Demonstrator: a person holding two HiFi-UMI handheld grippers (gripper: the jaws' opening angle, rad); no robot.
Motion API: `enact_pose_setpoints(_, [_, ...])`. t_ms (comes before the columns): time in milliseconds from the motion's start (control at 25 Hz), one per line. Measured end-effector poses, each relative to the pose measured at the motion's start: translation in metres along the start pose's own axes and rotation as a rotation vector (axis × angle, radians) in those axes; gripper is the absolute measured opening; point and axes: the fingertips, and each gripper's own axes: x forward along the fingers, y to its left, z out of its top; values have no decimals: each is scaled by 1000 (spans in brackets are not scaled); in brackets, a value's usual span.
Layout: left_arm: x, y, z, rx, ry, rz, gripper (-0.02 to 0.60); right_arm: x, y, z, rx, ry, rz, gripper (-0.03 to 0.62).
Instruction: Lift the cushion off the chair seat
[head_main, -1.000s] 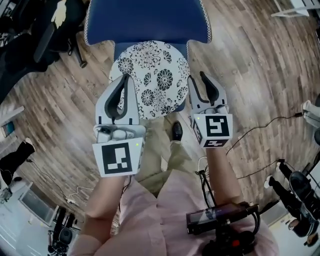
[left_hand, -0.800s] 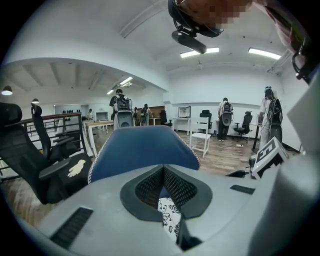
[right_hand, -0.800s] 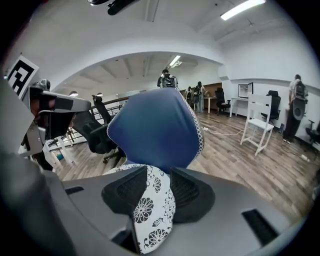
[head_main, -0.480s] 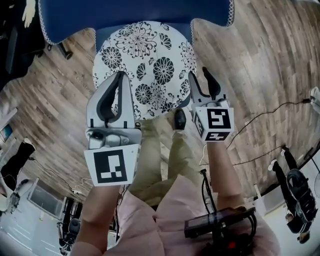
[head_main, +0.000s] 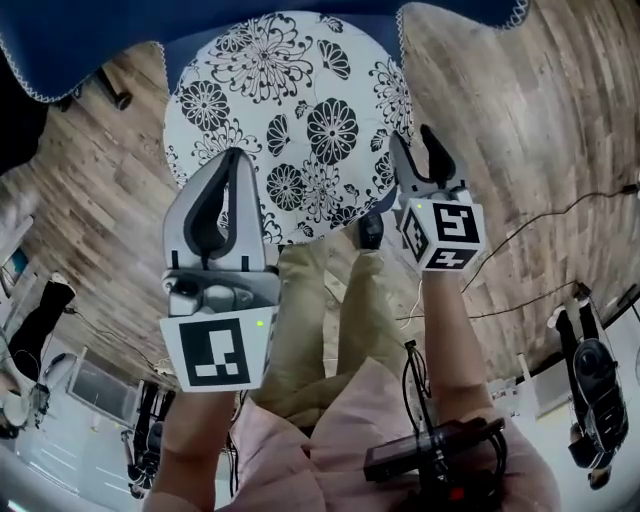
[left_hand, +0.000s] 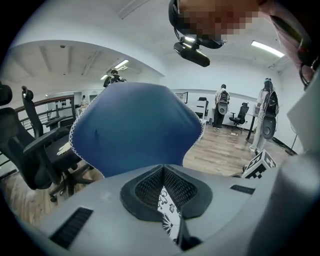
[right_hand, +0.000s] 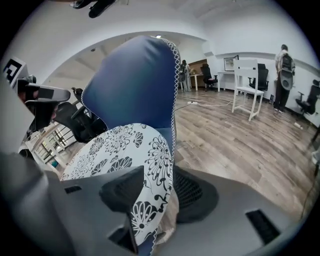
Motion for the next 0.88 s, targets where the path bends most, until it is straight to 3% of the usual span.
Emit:
enact_pose_setpoints(320, [5,-3,-12,19,12,-4,11,22,-12,-34,136,37,52,184])
enact_pose_setpoints(440, [4,-1,-11,25,9,4,11,28,-10,-38,154,54,73,155])
enact_pose_setpoints(680, [-8,1,7,21,-27,24,11,15,-4,-20,49,44,24,44])
enact_pose_setpoints(880, [-26,2,37,12,-84,42,11,-10,20,24,-49,-7,42,21])
